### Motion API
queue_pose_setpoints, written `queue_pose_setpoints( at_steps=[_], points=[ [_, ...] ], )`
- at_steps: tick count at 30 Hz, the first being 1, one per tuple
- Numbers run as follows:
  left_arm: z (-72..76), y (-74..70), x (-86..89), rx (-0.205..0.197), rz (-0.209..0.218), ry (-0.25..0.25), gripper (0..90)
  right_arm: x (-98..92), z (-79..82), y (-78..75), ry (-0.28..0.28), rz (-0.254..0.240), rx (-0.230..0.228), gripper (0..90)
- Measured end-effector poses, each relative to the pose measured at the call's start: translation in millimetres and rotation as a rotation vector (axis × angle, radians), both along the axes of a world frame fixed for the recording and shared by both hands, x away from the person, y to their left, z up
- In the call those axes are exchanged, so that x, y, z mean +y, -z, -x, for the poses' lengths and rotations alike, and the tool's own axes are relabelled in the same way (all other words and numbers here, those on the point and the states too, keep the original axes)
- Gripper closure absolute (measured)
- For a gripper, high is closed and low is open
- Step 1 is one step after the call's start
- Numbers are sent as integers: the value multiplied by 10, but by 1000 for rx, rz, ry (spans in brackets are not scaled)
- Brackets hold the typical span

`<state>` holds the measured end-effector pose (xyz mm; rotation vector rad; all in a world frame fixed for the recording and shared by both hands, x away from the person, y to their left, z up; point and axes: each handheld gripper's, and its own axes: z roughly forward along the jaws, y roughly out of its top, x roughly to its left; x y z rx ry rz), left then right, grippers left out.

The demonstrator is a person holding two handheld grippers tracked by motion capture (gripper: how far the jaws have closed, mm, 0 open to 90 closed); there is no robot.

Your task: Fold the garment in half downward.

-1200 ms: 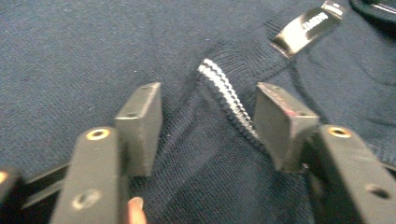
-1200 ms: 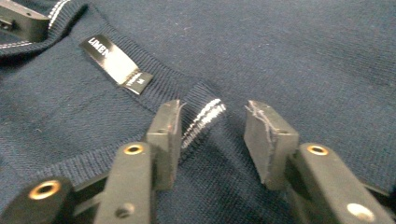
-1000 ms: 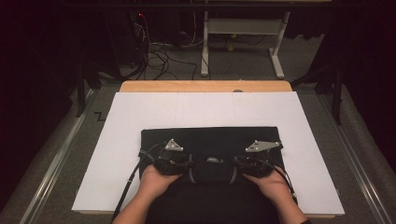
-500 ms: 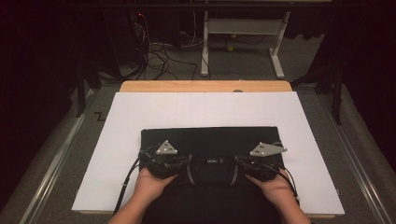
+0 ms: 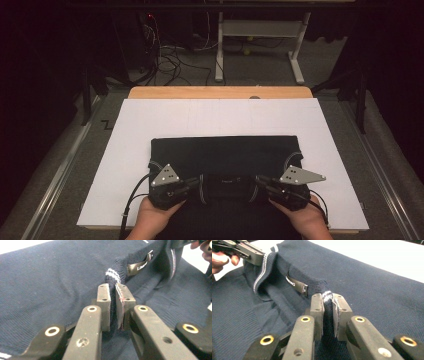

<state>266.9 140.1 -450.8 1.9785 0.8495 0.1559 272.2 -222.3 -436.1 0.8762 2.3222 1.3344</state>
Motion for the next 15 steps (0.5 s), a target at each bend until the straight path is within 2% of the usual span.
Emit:
queue_pose_setpoints(
  at_steps=[4, 11, 15],
  points=[
    [37, 9, 6, -1, 16, 10, 789, -14, 39, 11, 1, 3, -4, 807],
    [121, 16, 23, -1, 16, 34, 788, -26, 143, 24, 6, 11, -20, 806],
    [171, -13, 28, -16, 19, 39, 789, -47, 220, 24, 2, 10, -25, 807]
  ],
)
